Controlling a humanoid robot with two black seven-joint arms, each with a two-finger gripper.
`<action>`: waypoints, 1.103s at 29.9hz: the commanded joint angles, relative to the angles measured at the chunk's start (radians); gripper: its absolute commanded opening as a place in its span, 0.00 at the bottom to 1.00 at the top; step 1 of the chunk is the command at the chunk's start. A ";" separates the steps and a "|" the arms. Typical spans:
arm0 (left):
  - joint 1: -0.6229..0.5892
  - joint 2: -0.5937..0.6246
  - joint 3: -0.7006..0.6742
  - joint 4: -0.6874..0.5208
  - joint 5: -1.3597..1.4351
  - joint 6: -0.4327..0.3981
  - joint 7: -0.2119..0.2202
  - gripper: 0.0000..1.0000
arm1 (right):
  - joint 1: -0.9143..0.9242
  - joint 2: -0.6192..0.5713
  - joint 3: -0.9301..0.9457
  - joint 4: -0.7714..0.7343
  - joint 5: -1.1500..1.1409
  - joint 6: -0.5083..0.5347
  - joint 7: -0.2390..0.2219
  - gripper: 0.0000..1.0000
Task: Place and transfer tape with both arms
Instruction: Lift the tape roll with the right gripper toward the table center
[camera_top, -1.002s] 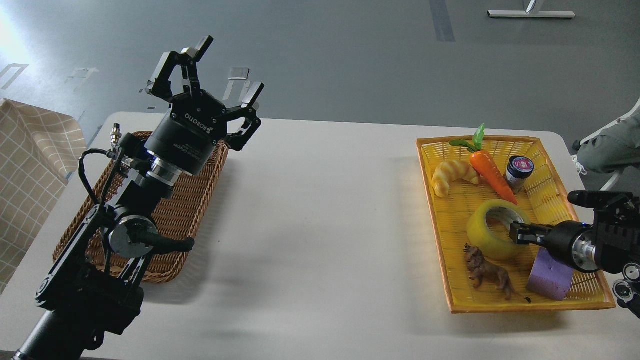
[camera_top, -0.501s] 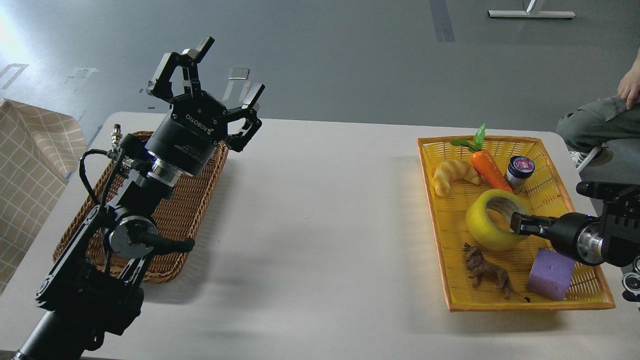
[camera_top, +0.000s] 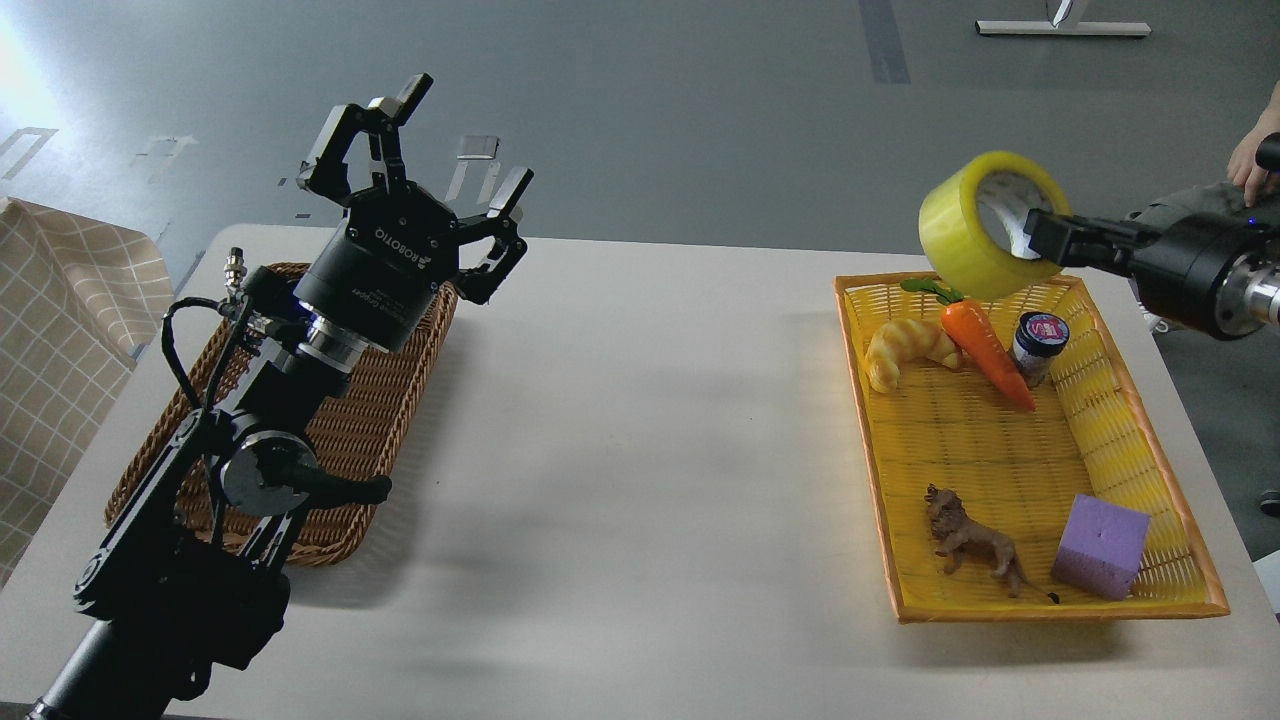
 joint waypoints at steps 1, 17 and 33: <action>-0.001 0.002 0.000 0.000 0.000 0.000 0.001 1.00 | 0.105 0.098 -0.080 -0.003 -0.005 0.000 -0.009 0.05; -0.001 0.008 -0.011 0.000 0.001 0.002 -0.001 1.00 | 0.307 0.482 -0.388 -0.217 -0.100 0.000 -0.021 0.05; 0.002 0.026 -0.023 0.000 -0.002 -0.001 -0.007 1.00 | 0.271 0.687 -0.499 -0.369 -0.219 0.000 -0.023 0.04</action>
